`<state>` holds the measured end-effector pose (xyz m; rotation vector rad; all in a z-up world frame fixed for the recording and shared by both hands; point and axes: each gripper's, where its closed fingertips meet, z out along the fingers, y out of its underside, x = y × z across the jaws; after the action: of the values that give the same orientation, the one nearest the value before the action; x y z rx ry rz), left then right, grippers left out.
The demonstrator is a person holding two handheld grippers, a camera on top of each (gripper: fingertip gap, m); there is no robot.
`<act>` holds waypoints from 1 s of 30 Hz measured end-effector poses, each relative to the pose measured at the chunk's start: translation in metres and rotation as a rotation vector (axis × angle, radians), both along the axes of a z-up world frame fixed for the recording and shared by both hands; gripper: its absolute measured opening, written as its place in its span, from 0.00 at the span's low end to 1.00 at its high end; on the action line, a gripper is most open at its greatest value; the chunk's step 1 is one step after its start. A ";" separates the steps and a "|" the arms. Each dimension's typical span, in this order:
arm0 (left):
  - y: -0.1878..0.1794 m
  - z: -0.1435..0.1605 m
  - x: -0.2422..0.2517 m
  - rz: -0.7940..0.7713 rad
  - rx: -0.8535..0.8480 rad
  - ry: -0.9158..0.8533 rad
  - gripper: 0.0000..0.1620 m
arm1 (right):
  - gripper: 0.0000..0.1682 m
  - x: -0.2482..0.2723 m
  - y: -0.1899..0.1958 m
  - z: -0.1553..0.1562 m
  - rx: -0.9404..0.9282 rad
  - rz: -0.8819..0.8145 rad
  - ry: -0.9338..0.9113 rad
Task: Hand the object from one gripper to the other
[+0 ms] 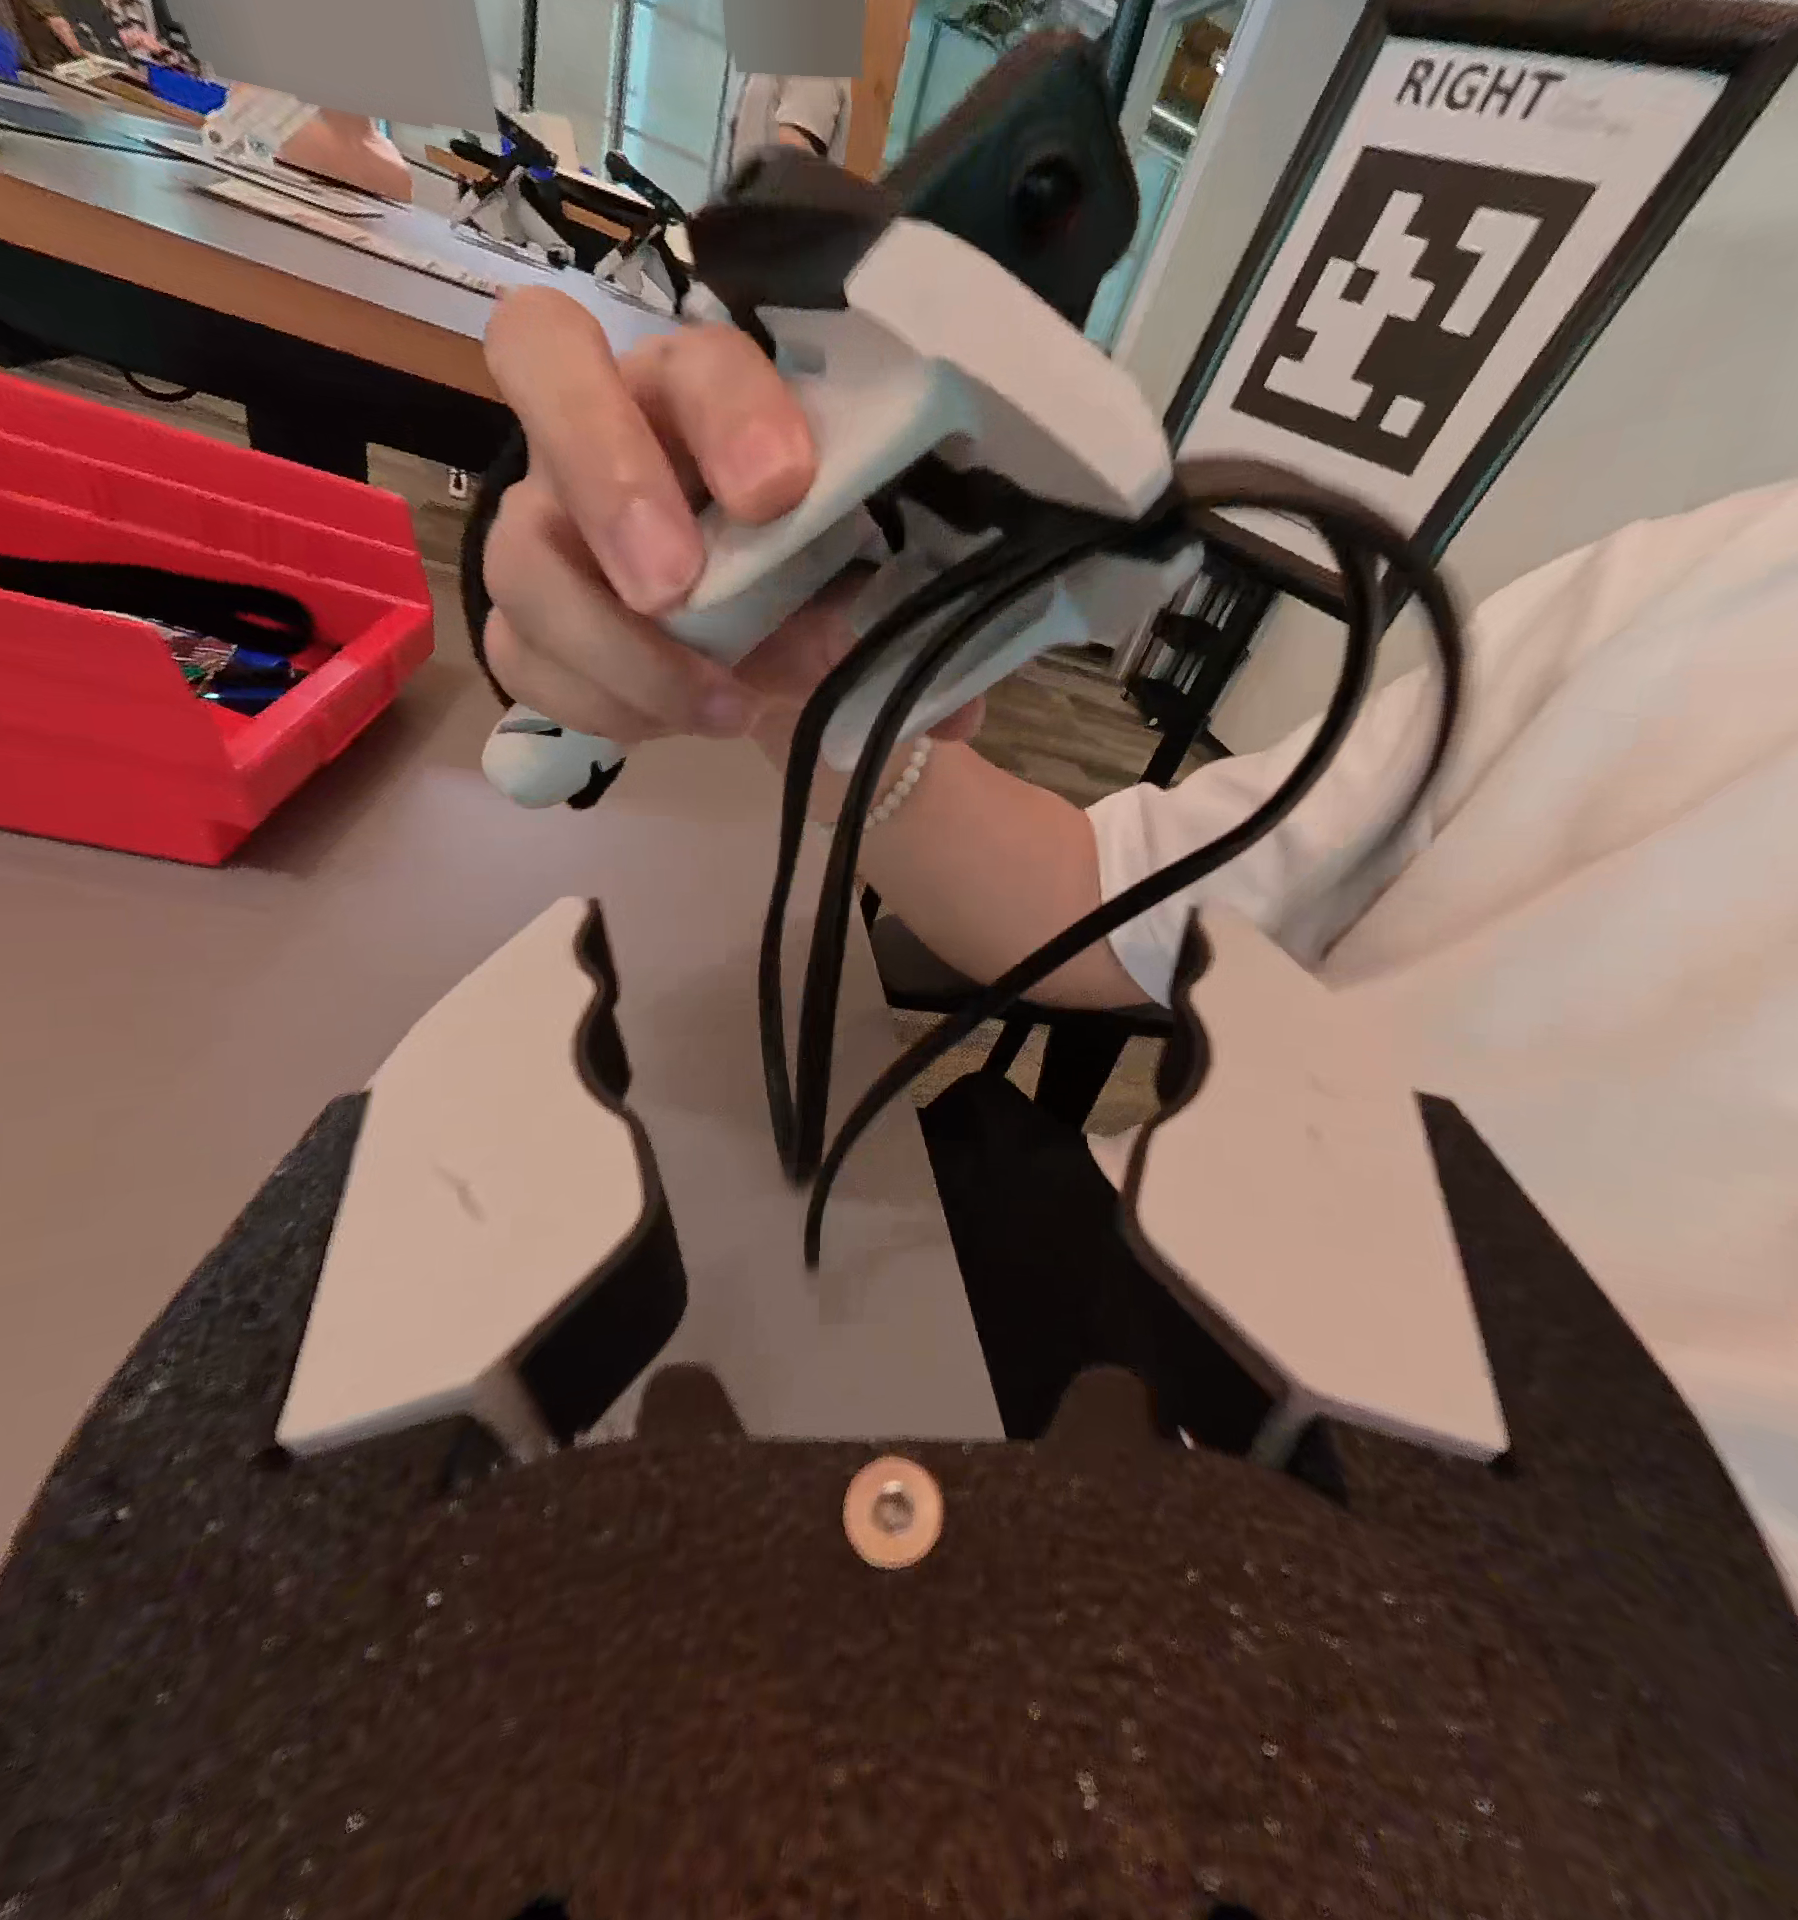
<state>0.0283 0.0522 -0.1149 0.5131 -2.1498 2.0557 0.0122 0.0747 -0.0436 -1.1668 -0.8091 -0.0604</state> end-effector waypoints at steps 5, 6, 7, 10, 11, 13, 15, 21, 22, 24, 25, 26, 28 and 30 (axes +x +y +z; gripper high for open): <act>-0.005 -0.002 -0.006 -0.051 -0.009 -0.002 0.56 | 0.02 0.013 0.007 -0.003 -0.019 -0.056 0.034; -0.002 -0.005 -0.006 -0.046 0.015 -0.013 0.56 | 0.02 0.016 0.008 -0.006 -0.035 -0.074 0.022; 0.003 -0.010 -0.003 -0.027 0.057 -0.031 0.57 | 0.02 0.018 0.008 -0.006 -0.038 -0.095 0.013; 0.033 -0.018 0.016 0.113 0.149 -0.080 0.61 | 0.02 0.027 0.006 -0.002 -0.017 -0.161 -0.014; 0.046 -0.013 0.023 0.169 0.132 -0.082 0.60 | 0.02 0.027 0.003 0.000 -0.010 -0.158 -0.018; 0.072 0.009 0.035 0.280 0.023 -0.073 0.54 | 0.02 0.029 0.002 -0.002 -0.011 -0.177 -0.048; 0.099 0.030 0.045 0.401 -0.073 -0.063 0.49 | 0.02 0.032 0.005 -0.008 -0.041 -0.219 -0.096; 0.080 0.052 0.022 0.382 -0.019 -0.109 0.45 | 0.02 0.044 0.017 -0.018 -0.102 -0.377 -0.221; 0.072 0.048 0.023 0.397 0.032 -0.119 0.45 | 0.02 0.046 0.020 -0.020 -0.108 -0.406 -0.245; 0.059 0.042 0.024 0.420 0.100 -0.136 0.40 | 0.02 0.049 0.024 -0.021 -0.107 -0.450 -0.279; 0.053 0.039 0.024 0.413 0.114 -0.132 0.37 | 0.02 0.048 0.025 -0.021 -0.107 -0.456 -0.291; 0.048 0.038 0.023 0.405 0.113 -0.122 0.31 | 0.02 0.047 0.026 -0.021 -0.108 -0.457 -0.296; 0.044 0.040 0.023 0.393 0.083 -0.108 0.19 | 0.02 0.045 0.028 -0.021 -0.100 -0.462 -0.301; 0.042 0.043 0.021 0.371 0.058 -0.127 0.05 | 0.02 0.050 0.029 -0.021 -0.107 -0.492 -0.301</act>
<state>0.0492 0.0941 -0.0715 0.8697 -2.3384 2.2672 0.0626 0.1032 -0.0643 -1.4591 -0.7758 -0.6177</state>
